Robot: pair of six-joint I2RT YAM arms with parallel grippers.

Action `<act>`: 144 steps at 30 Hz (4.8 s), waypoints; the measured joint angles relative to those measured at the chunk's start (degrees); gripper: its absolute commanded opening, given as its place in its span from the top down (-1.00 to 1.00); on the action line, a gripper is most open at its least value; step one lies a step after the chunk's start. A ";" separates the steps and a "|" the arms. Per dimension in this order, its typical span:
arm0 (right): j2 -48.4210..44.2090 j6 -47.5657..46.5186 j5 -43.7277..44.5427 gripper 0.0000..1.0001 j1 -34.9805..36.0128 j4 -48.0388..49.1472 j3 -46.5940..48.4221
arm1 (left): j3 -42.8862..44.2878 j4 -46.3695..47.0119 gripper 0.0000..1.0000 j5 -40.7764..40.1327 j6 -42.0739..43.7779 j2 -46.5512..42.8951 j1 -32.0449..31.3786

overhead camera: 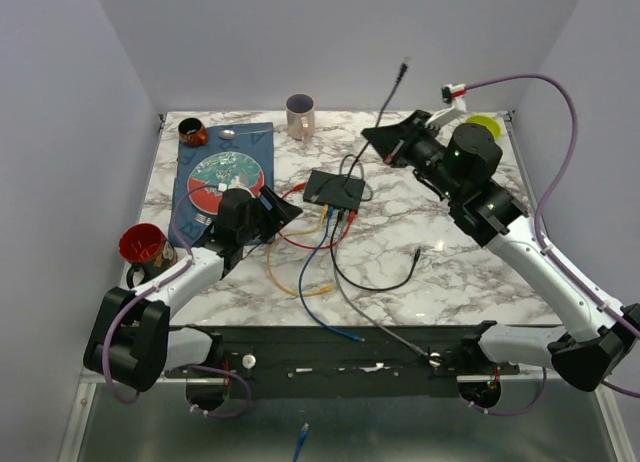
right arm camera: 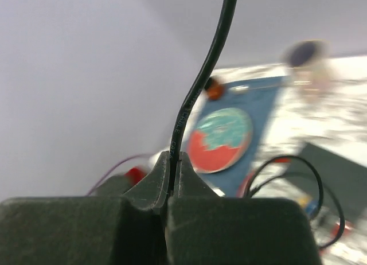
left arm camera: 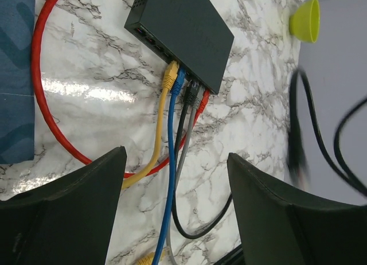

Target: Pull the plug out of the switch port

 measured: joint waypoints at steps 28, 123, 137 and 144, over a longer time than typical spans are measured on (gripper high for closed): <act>12.68 0.42 26.47 -0.82 -27.96 -20.96 -9.40 | 6.32 -23.85 -0.98 -13.42 1.79 -4.26 0.00; 48.98 1.05 -23.61 0.95 -13.92 0.00 4.24 | 17.25 29.88 0.08 10.47 -12.41 44.63 -1.81; 50.36 1.18 -23.61 0.95 -13.92 -1.27 4.39 | 17.07 29.77 0.38 10.40 -12.41 44.85 -1.81; 50.38 1.16 -23.58 0.95 -13.92 -1.46 4.39 | 17.09 28.65 0.38 10.38 -12.41 45.00 -1.81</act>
